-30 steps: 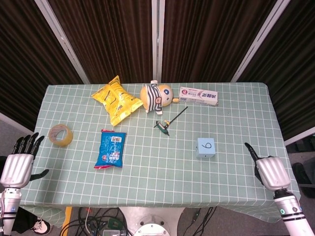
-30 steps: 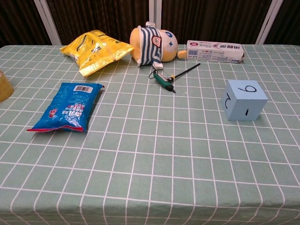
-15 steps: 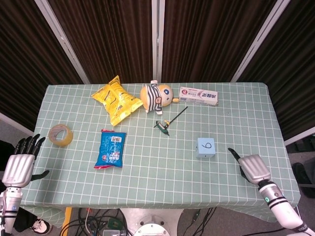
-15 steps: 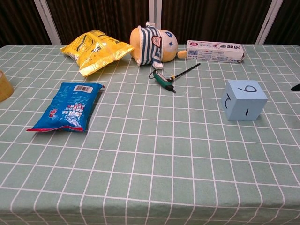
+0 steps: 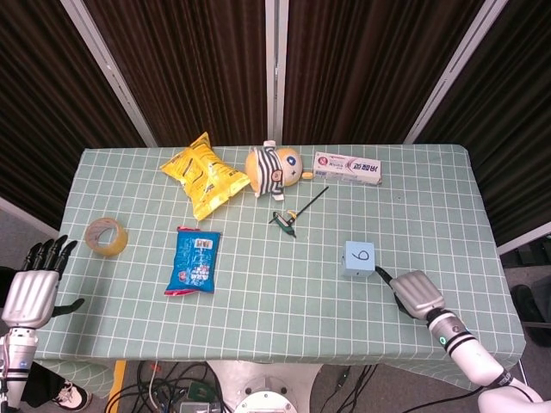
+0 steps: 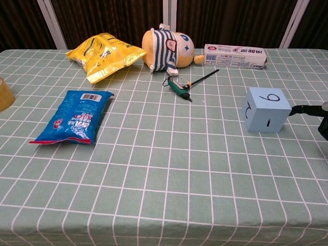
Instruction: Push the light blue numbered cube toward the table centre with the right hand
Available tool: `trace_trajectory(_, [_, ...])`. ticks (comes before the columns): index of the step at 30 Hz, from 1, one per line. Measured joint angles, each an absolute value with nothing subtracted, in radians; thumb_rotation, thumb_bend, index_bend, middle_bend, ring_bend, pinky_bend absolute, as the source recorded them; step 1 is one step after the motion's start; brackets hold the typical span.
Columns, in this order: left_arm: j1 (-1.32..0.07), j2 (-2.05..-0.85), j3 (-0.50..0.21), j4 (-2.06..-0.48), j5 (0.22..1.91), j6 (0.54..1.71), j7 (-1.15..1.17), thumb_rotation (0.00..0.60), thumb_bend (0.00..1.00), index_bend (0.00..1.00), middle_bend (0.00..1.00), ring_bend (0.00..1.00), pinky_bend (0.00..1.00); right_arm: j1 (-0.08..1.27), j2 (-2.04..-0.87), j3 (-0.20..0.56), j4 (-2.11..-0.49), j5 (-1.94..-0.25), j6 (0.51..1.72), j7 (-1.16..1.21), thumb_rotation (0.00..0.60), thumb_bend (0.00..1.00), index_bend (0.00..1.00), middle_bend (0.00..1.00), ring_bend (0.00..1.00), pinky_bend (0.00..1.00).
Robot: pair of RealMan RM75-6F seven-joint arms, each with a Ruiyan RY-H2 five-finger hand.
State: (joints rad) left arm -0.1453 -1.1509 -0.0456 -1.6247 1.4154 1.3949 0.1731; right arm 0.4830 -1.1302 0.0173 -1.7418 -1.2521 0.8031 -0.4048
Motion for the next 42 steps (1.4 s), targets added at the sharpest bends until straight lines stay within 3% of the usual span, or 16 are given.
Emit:
trace_trajectory(18, [-0.131,-1.152,-0.044,-1.598,1.414,1.41,0.135,0.6,0.0,0.07,0.02,0.0,0.06,0.605,-1.154,0.009,-1.83,-1.165,0.758,-0.543,0.6,1.0,0.0,0.89,0.8,0.71])
trace_trajectory(30, [-0.125,-1.15,-0.045,-1.576,1.407,1.408,0.11,0.6,0.0,0.07,0.02,0.0,0.06,0.782,-1.173,0.03,-1.849,-0.889,0.721,-0.687,0.6,1.0,0.0,0.89,0.8,0.71])
trace_trajectory(42, [-0.131,-1.145,-0.049,-1.576,1.406,1.4,0.107,0.6,0.0,0.07,0.02,0.0,0.06,1.006,-1.178,-0.015,-1.848,-0.603,0.695,-0.781,0.6,1.0,0.0,0.89,0.8,0.71])
